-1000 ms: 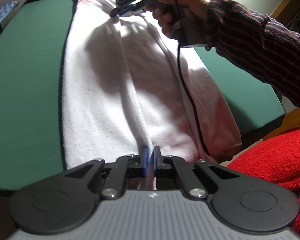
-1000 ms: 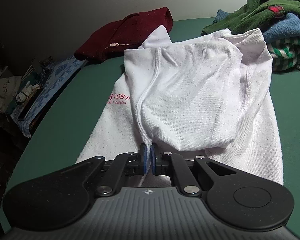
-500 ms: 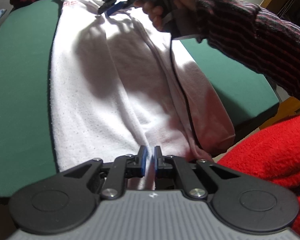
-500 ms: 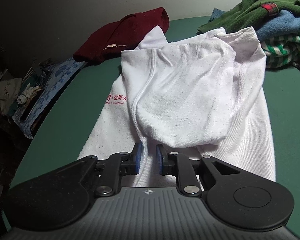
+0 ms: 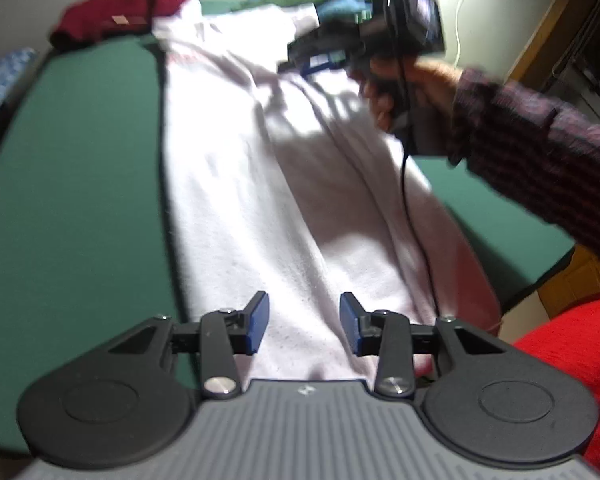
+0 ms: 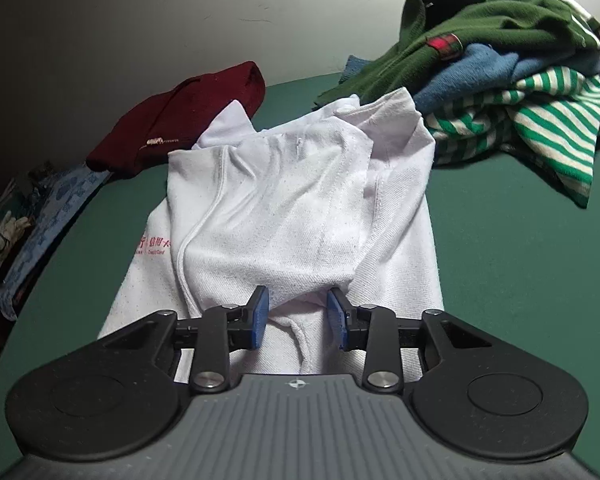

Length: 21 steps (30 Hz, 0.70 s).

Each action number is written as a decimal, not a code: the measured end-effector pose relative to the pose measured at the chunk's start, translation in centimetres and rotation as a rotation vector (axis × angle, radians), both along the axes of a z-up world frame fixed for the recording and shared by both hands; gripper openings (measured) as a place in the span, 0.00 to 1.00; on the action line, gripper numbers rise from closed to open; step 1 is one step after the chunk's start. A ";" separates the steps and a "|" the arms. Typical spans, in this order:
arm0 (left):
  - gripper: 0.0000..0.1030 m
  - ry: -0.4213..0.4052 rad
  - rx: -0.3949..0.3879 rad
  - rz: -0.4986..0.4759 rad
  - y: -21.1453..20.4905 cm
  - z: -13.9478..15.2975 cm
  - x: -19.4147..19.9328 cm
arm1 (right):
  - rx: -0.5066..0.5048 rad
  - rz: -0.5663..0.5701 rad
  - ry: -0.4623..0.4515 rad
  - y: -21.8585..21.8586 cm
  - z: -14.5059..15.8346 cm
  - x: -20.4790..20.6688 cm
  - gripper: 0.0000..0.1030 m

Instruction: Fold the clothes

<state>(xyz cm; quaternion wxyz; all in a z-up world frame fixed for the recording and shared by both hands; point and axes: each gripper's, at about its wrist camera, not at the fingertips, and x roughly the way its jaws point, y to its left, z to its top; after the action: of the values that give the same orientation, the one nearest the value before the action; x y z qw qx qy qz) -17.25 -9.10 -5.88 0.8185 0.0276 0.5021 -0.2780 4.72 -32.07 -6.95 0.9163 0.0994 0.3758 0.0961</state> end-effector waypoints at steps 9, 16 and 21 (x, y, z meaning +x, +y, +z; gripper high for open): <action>0.59 0.005 -0.030 -0.223 -0.8 -0.3 0.4 | 0.015 -0.125 -0.017 -1.8 1.4 0.5 0.37; 0.54 0.016 -0.068 -0.351 -0.7 0.3 2.0 | 0.004 -0.153 -0.019 -0.8 1.0 0.5 0.05; 0.54 0.048 -0.095 -0.422 -0.5 -0.3 2.5 | -0.056 -0.187 0.029 -1.3 0.0 1.3 0.06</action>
<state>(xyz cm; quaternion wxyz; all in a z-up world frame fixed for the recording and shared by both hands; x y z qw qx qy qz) -14.73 -9.63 -6.18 0.7302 0.0870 0.4908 -0.4672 6.06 -33.37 -6.97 0.9182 0.1099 0.3806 -0.0017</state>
